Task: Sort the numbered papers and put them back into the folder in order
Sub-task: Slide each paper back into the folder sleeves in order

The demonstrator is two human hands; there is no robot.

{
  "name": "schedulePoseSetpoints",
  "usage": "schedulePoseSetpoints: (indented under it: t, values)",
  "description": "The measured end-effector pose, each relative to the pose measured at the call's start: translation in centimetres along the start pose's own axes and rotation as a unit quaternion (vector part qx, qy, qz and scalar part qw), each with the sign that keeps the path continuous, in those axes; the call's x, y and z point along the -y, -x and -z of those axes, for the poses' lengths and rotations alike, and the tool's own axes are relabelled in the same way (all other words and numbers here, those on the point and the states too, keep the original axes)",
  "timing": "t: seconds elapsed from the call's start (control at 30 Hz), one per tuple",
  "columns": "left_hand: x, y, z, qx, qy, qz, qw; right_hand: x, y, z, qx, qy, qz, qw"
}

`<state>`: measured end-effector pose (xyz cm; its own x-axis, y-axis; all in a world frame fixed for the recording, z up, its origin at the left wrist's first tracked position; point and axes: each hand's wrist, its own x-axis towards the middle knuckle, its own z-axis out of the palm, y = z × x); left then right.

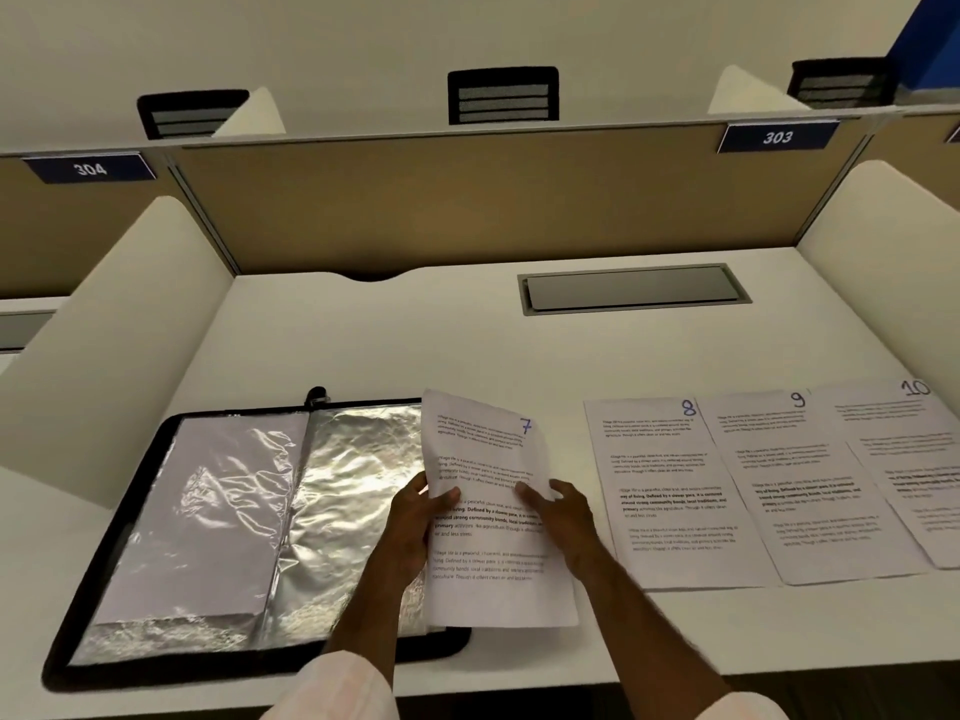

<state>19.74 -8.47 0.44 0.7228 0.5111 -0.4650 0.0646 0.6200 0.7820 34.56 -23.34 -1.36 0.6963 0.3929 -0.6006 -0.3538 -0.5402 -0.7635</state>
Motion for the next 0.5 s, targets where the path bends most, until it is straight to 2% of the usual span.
schedulePoseSetpoints:
  t: [0.13,0.27,0.33,0.4,0.47,0.5]
  values:
    - [-0.5,0.7,1.5,0.003,-0.003,-0.002,1.000,-0.3,0.7,-0.4,0.051,-0.111,-0.017,0.992]
    - [-0.5,1.6,3.5,-0.056,-0.065,0.016,0.996,-1.2,0.9,-0.5,0.092,-0.166,0.010,0.982]
    - [-0.1,2.1,4.6,-0.102,-0.104,0.028,0.989,-1.2,1.4,-0.5,0.104,-0.126,0.013,0.986]
    - [0.4,2.6,5.2,-0.144,-0.181,0.032,0.972,-0.9,2.6,-0.9,0.071,-0.002,0.027,0.997]
    - [1.1,3.0,5.3,-0.187,-0.304,0.029,0.934,-1.1,3.3,-1.3,-0.001,0.131,0.049,0.990]
    - [1.4,3.3,5.1,-0.206,-0.354,0.030,0.912,-1.4,3.5,-1.4,-0.017,0.153,0.055,0.987]
